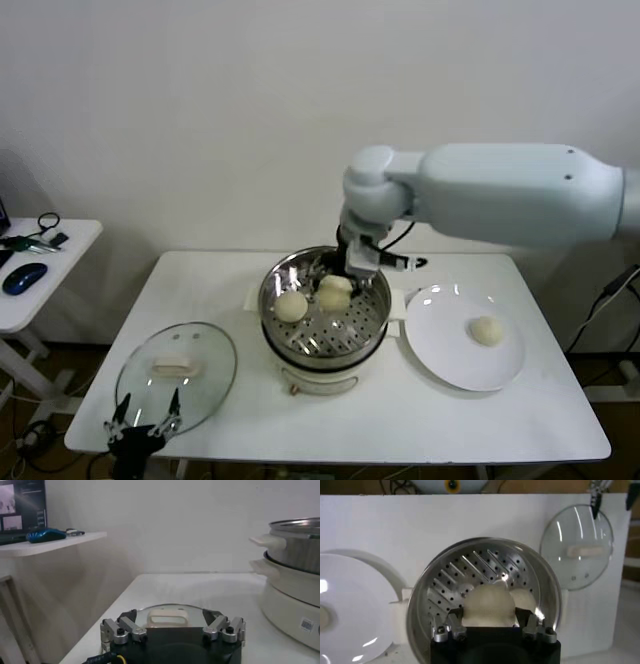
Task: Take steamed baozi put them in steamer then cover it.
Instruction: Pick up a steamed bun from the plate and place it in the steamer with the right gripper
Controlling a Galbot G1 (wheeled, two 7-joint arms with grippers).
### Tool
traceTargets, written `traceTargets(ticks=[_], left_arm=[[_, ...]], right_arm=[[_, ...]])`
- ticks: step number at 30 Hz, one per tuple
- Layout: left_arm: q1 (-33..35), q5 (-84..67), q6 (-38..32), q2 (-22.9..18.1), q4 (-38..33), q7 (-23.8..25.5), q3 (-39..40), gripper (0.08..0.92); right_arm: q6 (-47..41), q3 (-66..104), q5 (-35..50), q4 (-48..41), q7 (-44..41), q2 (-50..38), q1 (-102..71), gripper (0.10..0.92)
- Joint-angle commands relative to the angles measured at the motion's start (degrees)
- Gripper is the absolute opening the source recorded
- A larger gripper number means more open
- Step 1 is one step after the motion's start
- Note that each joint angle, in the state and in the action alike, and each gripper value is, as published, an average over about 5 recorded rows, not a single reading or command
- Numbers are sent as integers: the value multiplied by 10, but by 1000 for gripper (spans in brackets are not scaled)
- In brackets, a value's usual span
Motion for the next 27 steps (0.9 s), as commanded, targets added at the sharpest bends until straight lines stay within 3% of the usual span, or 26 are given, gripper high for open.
traceTargets(ticks=[1,15,19,23,27], left_arm=[[1,0,0,-1,1,0,-1,823],[-2,-2,1,-4,1,-3,-2,823],[-3,-1,2,-5,0,-3,-1,823],[-3,0,3,-6,-1,-3,0,823],[-4,1,3,-5,0,-3,0,823]], right_arm=[[24,-3,-119,9,42,30,-104,696],[23,3,-128,-37,62,35,-138,698],[26,10,-119,-49,67,35,-124,763],[32,18,-59,-62,43,24,-74,817],[36,1,81,-89,-17,4,12,822]])
